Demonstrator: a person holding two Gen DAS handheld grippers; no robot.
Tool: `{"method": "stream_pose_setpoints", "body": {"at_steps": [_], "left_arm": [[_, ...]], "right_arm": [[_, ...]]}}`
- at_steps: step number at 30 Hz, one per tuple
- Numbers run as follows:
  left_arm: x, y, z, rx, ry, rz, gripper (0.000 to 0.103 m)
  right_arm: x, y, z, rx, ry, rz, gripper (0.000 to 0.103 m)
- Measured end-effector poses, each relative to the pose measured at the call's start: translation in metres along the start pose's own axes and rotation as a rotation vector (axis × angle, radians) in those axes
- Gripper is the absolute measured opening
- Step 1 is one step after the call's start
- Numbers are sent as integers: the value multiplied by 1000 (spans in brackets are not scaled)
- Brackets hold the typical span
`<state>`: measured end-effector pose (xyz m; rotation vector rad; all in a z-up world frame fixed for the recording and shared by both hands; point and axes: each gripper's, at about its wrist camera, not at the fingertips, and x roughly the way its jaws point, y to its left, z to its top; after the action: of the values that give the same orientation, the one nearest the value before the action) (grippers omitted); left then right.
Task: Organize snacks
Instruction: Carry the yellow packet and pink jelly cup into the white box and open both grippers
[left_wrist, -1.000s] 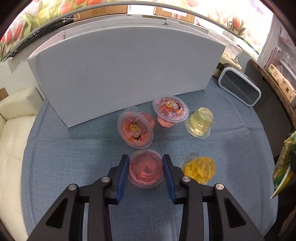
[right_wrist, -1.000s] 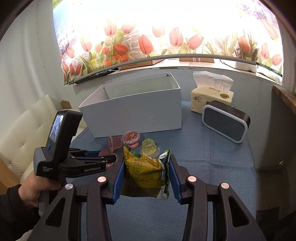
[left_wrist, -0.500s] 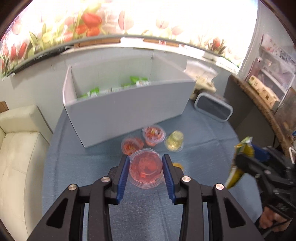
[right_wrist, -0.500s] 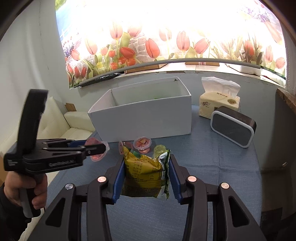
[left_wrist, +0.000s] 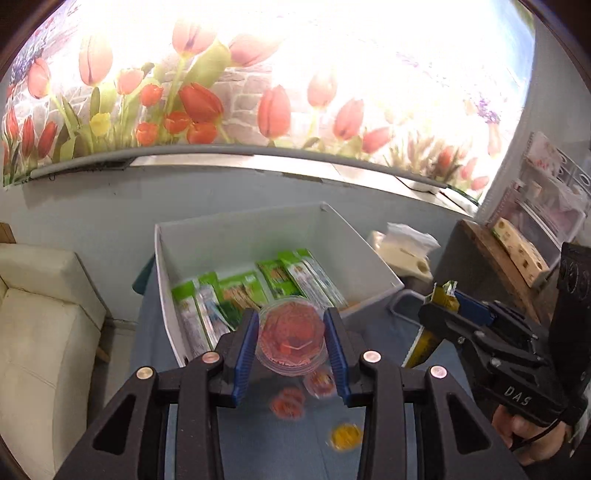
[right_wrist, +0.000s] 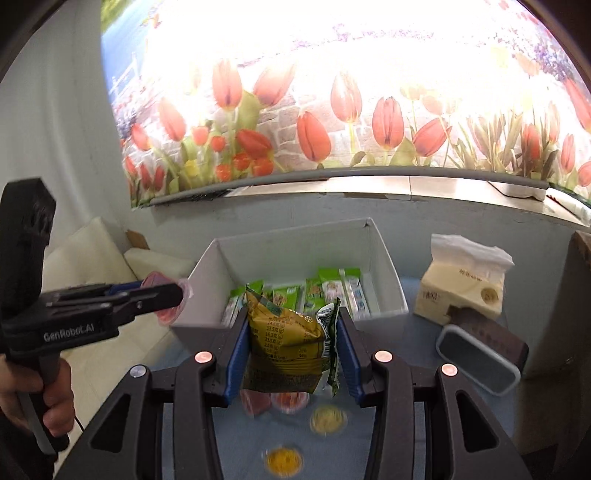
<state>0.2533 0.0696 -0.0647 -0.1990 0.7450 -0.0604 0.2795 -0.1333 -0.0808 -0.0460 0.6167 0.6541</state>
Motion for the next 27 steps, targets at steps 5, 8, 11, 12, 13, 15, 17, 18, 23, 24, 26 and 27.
{"method": "stream_pose_setpoints", "body": {"at_steps": [5,8,11,12,13,15,17,18,23,24,26,27], "left_arm": [[33,19,32,-3,16,24,40],[50,30,41,-6,35,41,40],[62,38,43,-4,47,40,40],[66,40,43,-6,51,40,40],[70,43,43,-7,57,38,40],[76,47,43,-6,65,37,40],[81,50,41,-9,78,38,42],[83,52,41,-11,84,37,52],[81,57,41,-14,53,28,103],[81,57,42,-18,56,37,103],[80,56,42,-2,58,43,103],[80,54,42,7,58,50,103]], "right_arm": [[41,-3,41,7,24,-18,48],[65,-7,57,18,29,-30,48],[87,-8,66,-15,60,-67,48],[93,-8,67,-20,65,-74,48],[97,-9,68,-19,70,-77,48],[104,-11,67,-6,78,-76,48],[110,-15,66,11,94,-62,53],[113,-16,65,16,102,-65,53],[114,-25,62,31,76,-132,92],[116,-27,62,40,89,-131,92],[118,-29,62,45,104,-120,92],[118,-29,62,42,104,-122,92]]}}
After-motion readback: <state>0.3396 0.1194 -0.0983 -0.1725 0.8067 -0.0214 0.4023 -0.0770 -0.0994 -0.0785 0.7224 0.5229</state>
